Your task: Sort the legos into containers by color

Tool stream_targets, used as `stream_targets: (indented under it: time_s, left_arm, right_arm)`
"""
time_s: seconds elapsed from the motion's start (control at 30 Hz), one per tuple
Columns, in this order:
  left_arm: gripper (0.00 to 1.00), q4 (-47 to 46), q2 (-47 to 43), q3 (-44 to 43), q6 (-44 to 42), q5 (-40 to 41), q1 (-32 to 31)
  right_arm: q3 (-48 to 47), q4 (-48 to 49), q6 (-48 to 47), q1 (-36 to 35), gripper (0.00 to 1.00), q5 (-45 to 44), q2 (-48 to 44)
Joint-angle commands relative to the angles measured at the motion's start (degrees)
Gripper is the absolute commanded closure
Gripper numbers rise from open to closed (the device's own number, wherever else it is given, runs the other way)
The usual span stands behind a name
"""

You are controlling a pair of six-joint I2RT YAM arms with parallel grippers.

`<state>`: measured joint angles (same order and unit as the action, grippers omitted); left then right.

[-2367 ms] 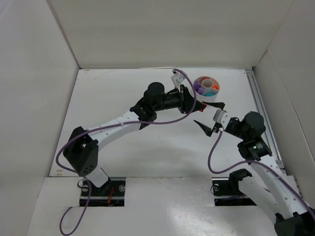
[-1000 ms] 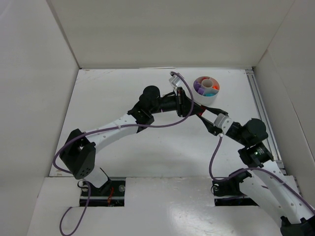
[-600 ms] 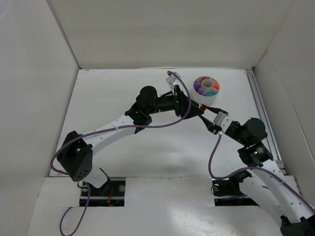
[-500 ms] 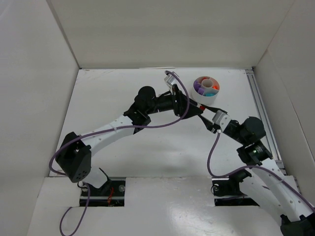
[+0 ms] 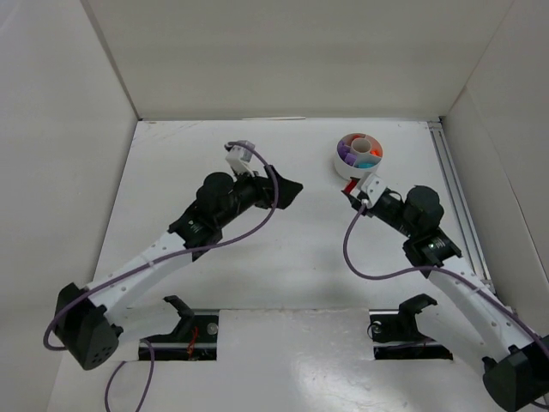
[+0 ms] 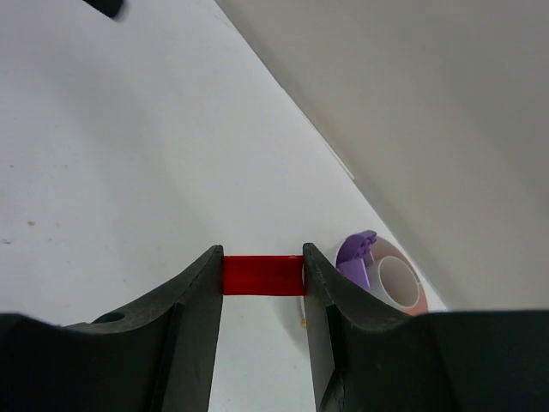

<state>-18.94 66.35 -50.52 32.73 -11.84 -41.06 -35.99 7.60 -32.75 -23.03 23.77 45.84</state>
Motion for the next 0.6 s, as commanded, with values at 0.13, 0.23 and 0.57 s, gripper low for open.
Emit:
stream_targets:
  time_s: [0.13, 0.23, 0.57]
  left_arm:
    - [0.0, 16.5, -18.4, 9.3, 2.8, 29.6, 1.1]
    - [0.0, 20.7, -22.6, 11.3, 4.6, 34.3, 1.7]
    - [0.0, 21.8, -11.5, 7.1, 1.0, 22.1, 17.8]
  right_arm:
    - [-5.6, 0.1, 2.1, 4.9, 0.87, -4.3, 4.9]
    - [-8.4, -0.5, 3.9, 6.9, 0.87, -6.3, 8.5]
    - [-27.6, -5.0, 9.9, 15.6, 0.87, -3.6, 33.4]
